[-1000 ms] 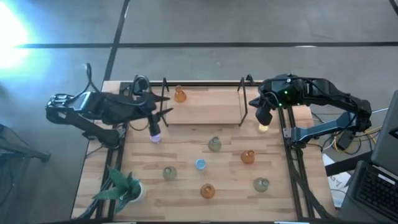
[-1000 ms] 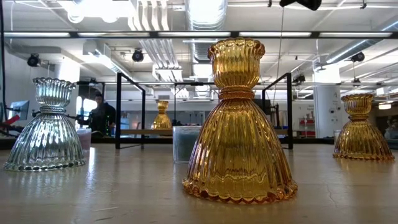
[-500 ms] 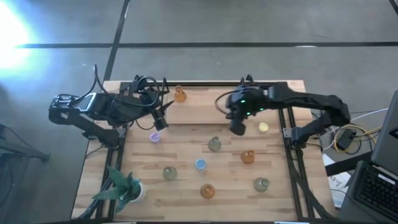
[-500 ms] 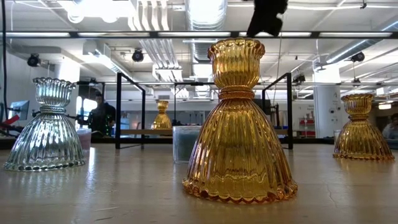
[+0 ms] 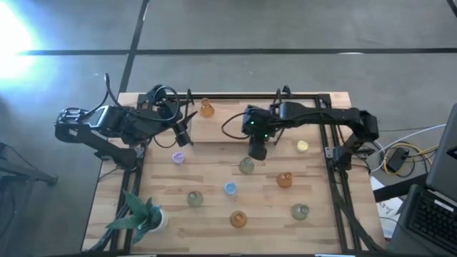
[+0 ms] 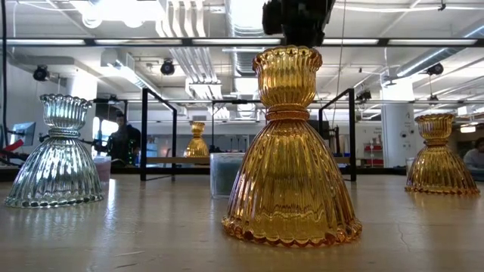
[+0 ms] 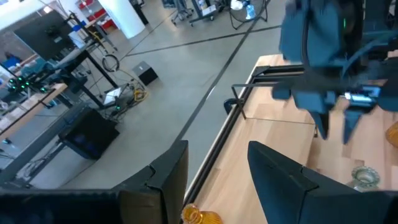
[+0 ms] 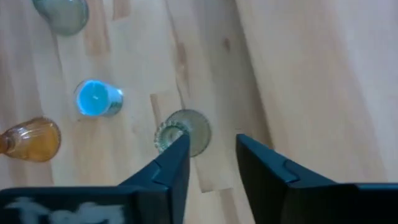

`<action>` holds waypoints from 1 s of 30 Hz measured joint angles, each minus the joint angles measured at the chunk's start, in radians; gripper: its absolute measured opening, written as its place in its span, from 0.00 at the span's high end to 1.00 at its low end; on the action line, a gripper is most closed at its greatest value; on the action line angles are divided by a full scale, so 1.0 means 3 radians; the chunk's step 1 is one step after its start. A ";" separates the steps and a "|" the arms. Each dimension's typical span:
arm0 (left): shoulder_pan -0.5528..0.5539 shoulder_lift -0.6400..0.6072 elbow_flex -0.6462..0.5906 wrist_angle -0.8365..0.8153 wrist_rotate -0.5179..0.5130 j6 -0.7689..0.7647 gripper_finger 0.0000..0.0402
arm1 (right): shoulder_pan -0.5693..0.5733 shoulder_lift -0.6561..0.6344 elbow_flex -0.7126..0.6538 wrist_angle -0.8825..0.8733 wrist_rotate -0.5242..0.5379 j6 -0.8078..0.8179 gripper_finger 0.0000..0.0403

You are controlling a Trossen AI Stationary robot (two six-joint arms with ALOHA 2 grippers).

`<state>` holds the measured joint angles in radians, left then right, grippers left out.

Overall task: Pick & Place candle stick holders
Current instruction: Put the top middle green glass candle holder on the shelf

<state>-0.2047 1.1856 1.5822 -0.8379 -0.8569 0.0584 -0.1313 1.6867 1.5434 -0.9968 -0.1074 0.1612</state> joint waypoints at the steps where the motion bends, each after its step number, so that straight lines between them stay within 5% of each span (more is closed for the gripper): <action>1: 0.0000 -0.0006 0.0000 0.0000 -0.0002 0.0019 0.57 | 0.0001 0.0050 -0.0002 -0.0014 -0.0073 0.0000 0.65; 12: 0.0001 -0.0148 0.0000 -0.0001 -0.0017 0.0058 0.57 | -0.0002 0.0557 -0.0024 -0.0146 -0.0294 -0.0213 0.56; 30: 0.0001 -0.0194 0.0000 -0.0004 -0.0013 0.0063 0.57 | 0.0001 0.0871 -0.0052 0.0030 -0.0461 -0.0320 0.64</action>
<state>-0.2043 1.1275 1.5822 -0.8391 -0.8608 0.0772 -0.1310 1.9481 1.5278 -0.9877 -0.2458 0.0651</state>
